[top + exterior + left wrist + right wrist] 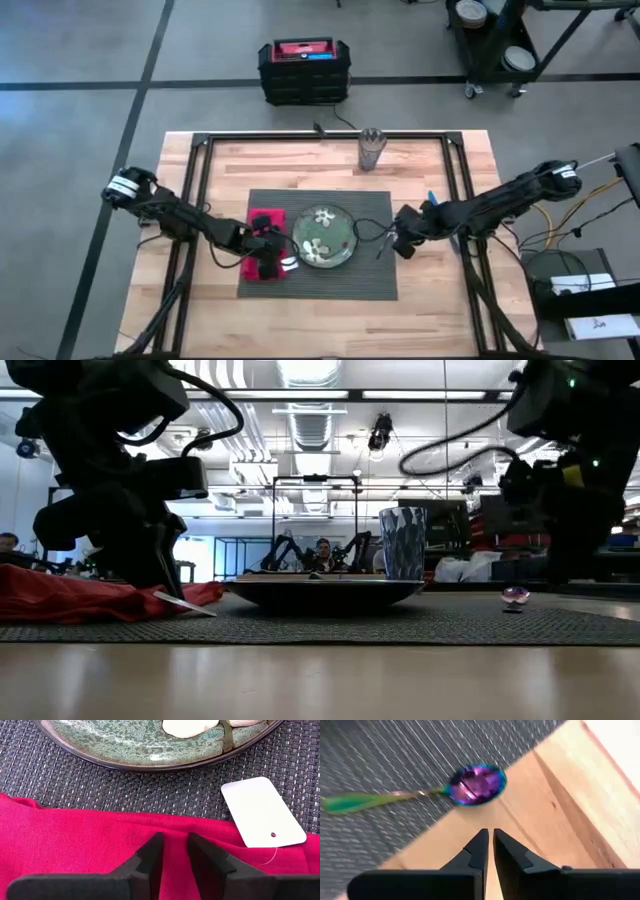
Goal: Set table place
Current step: Put the blue spoon on the gray table mat to the right of the green plate
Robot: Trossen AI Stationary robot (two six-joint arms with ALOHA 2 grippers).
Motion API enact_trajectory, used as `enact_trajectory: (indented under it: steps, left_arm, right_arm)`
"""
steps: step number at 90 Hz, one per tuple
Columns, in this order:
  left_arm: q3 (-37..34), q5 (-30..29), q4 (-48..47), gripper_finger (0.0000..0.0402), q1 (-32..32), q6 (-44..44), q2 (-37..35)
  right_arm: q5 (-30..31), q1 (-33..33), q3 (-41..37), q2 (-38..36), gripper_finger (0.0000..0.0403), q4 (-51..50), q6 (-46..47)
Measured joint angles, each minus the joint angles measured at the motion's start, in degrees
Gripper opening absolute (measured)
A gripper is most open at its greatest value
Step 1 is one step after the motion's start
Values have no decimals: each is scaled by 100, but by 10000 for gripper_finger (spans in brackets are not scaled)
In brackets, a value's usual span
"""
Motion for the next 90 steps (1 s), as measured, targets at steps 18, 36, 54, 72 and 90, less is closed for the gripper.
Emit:
enact_trajectory:
  steps: [18,36,54,72,90]
  left_arm:
    - [-2,0,10,77,0,-1,0]
    - [-2,2,16,77,1,0,0]
    - [-2,2,18,77,-1,-2,0]
    - [-2,2,19,77,-1,-2,0]
    - [-2,2,21,77,-1,-2,0]
  right_arm:
    - [149,-28,0,415,14,571,-381]
    - [328,-177,2,620,13,847,-576]
    - [494,-251,3,599,13,995,-739]
    - [728,-251,2,601,13,1313,-963]
    - [755,-251,2,599,14,1718,-1358]
